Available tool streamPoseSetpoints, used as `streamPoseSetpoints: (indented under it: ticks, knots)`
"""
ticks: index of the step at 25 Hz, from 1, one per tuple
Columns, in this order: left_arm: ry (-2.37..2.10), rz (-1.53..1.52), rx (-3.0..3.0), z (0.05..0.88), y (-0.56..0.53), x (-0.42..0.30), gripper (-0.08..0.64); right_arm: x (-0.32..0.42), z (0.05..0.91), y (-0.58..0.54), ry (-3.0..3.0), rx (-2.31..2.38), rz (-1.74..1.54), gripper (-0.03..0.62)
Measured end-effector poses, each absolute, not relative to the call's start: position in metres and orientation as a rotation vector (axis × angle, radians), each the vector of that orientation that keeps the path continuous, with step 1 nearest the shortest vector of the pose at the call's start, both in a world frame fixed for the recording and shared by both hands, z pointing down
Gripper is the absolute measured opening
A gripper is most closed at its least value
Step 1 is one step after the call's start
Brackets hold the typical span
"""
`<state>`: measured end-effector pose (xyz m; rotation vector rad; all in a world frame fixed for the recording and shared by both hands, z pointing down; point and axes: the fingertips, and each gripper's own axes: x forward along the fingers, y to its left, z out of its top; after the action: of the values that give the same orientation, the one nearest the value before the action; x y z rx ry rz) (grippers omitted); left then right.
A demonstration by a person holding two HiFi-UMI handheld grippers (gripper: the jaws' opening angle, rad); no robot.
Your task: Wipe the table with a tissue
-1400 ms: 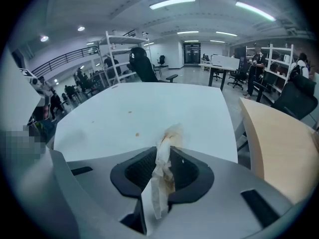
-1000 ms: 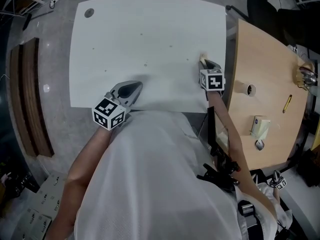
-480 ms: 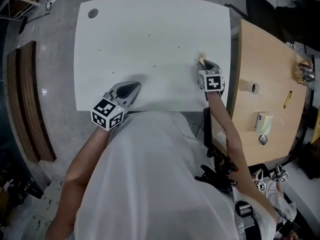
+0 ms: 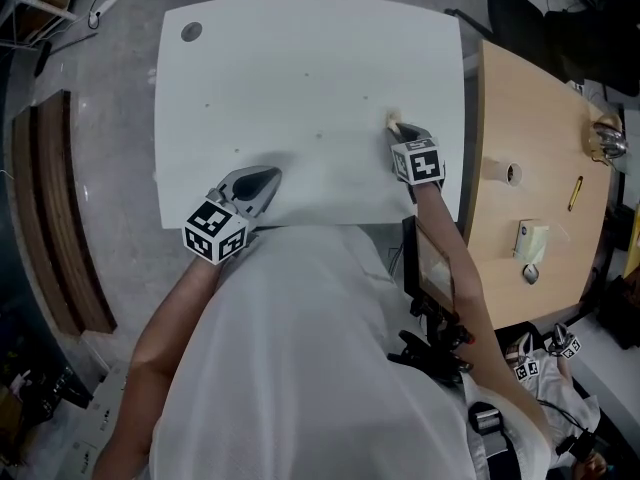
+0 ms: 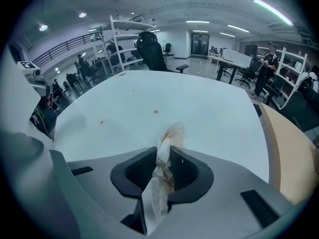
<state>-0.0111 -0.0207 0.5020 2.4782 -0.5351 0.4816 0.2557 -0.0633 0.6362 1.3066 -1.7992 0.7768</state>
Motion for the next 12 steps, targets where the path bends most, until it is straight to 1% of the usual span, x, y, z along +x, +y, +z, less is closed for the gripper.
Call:
streamPoseSetpoints:
  ticks: [6,12]
  knots:
    - [-0.498,0.473,2.481,0.505,-0.022,-0.026,0.008,0.226,0.638,-0.054,-1.833,1.201,0.814,0.084]
    - [-0.448,0.459,2.503,0.503,-0.027,-0.041,0.008,0.204,0.638,-0.044,-1.863,1.251,0.874,0.084]
